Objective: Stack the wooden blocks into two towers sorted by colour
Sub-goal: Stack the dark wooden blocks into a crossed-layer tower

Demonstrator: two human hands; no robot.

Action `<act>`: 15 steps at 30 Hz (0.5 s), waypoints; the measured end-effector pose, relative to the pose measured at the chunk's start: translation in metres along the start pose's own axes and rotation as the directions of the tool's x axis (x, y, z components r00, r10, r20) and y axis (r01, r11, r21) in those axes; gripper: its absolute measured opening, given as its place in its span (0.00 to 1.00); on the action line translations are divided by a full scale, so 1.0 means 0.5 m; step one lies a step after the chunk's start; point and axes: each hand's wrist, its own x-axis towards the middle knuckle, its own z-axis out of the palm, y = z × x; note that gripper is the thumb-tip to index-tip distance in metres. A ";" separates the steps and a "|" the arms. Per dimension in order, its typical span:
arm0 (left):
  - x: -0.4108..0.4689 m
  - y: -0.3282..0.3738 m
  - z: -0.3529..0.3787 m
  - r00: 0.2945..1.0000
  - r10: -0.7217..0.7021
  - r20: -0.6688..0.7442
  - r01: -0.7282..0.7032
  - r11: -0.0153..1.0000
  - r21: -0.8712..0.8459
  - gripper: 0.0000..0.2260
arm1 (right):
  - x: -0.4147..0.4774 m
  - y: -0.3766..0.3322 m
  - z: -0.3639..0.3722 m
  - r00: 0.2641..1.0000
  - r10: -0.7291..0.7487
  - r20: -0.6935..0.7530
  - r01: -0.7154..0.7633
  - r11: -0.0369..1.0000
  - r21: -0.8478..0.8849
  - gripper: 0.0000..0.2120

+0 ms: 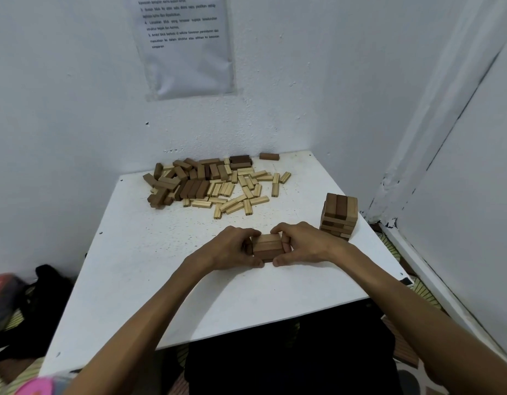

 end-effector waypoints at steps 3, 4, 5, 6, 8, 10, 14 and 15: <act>0.001 -0.002 0.000 1.000 0.002 -0.006 -0.002 1.000 -0.004 0.33 | 0.004 -0.001 0.000 1.000 0.001 -0.005 -0.001 1.000 0.000 0.37; 0.002 -0.003 0.000 1.000 0.002 -0.005 -0.002 1.000 -0.005 0.33 | 0.005 -0.002 0.000 1.000 0.000 -0.006 0.000 1.000 -0.002 0.37; 0.002 -0.003 0.000 1.000 0.002 -0.003 -0.002 1.000 -0.005 0.33 | 0.005 -0.001 0.001 1.000 0.001 -0.006 -0.001 1.000 -0.002 0.37; 0.001 -0.003 0.000 1.000 0.003 0.001 -0.003 1.000 -0.005 0.33 | 0.005 -0.002 0.000 1.000 0.001 -0.006 -0.001 1.000 -0.004 0.37; 0.002 -0.006 0.000 1.000 0.005 0.009 -0.005 1.000 -0.007 0.33 | 0.005 -0.004 -0.001 1.000 0.005 -0.005 -0.005 1.000 -0.009 0.36; 0.003 -0.007 0.001 1.000 0.007 0.010 -0.007 1.000 -0.010 0.33 | 0.005 -0.006 -0.004 1.000 0.010 0.000 -0.010 1.000 -0.011 0.36; -0.002 -0.014 0.012 0.998 0.029 -0.061 -0.027 0.999 0.033 0.35 | 0.005 -0.011 -0.006 1.000 0.019 0.008 -0.019 1.000 -0.005 0.36; -0.005 -0.020 0.016 0.994 0.038 -0.099 -0.035 0.999 0.035 0.36 | 0.005 -0.011 -0.006 1.000 0.022 0.008 -0.022 1.000 -0.006 0.35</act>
